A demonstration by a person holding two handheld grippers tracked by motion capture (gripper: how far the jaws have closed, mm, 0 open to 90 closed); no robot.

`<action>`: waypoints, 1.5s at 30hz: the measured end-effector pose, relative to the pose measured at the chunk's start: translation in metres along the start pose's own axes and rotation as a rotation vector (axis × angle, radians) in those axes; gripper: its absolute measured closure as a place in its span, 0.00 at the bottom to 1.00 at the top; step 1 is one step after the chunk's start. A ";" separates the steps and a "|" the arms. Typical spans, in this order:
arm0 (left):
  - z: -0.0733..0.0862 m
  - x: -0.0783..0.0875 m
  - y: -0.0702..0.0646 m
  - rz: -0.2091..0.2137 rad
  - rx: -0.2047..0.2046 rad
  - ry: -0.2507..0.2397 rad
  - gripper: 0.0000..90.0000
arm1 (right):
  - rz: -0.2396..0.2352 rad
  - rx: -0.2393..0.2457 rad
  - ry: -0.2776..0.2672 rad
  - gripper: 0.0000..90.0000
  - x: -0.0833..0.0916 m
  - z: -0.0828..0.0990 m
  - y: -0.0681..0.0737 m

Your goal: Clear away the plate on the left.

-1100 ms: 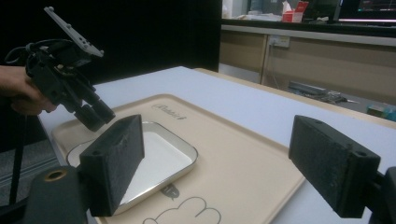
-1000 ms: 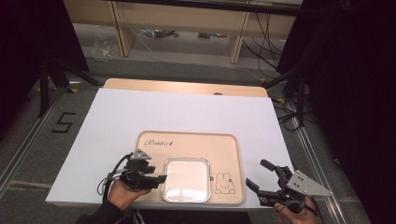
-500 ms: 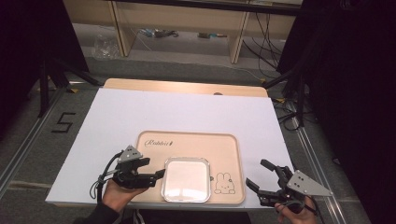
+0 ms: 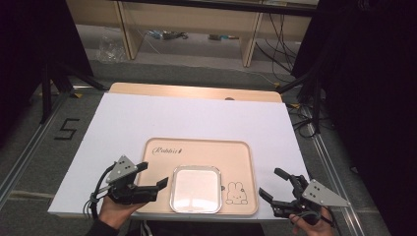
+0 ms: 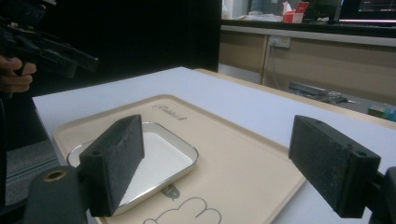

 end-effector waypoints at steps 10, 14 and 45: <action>0.005 0.023 -0.004 -0.018 -0.033 -0.070 0.15 | 0.001 0.001 -0.001 0.21 0.000 0.000 0.000; 0.009 0.032 -0.004 -0.022 -0.036 -0.097 0.16 | -0.002 -0.001 -0.008 0.21 0.000 0.000 0.000; 0.022 0.056 -0.011 -0.102 -0.021 -0.138 0.00 | -0.005 -0.001 -0.006 0.21 0.000 0.000 0.001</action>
Point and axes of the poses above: each handheld gripper's, and its own axes: x roughly backward along the jaws, z roughly out of its underside, y roughly to its left, the point moved 4 cm from there along -x, roughly forward along the jaws, and after that the axes turned 9 degrees about x, right-handed, at the moved point
